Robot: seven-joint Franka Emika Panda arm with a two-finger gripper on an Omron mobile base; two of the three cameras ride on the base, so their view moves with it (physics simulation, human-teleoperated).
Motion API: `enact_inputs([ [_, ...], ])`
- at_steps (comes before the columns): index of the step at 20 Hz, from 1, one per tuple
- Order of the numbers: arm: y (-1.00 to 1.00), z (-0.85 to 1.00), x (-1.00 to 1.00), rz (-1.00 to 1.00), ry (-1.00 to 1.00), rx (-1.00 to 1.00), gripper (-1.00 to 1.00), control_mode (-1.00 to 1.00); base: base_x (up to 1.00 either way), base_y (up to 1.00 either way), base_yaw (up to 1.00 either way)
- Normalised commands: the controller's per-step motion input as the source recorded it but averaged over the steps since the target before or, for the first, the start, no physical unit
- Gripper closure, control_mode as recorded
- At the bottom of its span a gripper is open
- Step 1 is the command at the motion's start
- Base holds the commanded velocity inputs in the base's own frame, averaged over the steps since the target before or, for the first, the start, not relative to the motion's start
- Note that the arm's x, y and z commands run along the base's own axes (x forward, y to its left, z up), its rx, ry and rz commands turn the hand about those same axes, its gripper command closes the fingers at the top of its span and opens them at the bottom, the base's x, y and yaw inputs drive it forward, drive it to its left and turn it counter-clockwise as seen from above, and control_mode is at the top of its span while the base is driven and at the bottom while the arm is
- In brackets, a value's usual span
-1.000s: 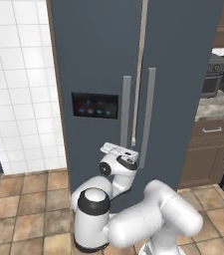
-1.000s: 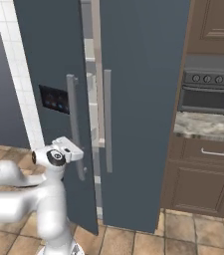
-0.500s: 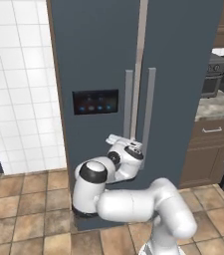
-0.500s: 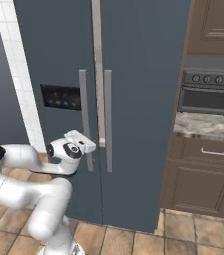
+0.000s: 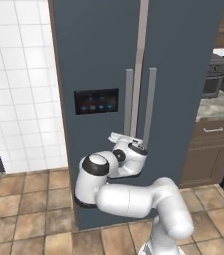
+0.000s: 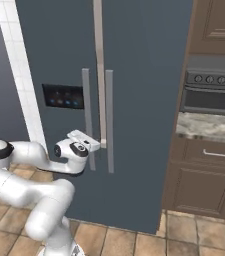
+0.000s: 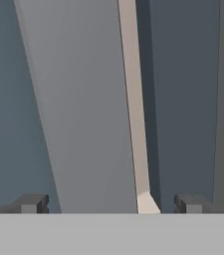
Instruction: There's a chicken drumstick in the fridge that needs to be moved to the freezer for freezing. Pick up the chicken drumstick from the fridge, place it on any shelf in the freezer, and close the fridge and freezer doors when done.
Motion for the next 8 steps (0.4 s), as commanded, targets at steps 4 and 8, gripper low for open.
enact_inputs([
  [4, 0.0, 0.02, 0.29, 0.05, 0.0, 0.0, -1.0, -1.0, 0.0, 0.0, 0.0],
  [8, 0.0, 0.09, -0.08, 0.02, 0.0, 0.0, -1.0, -1.0, 0.0, 0.0, 0.0],
])
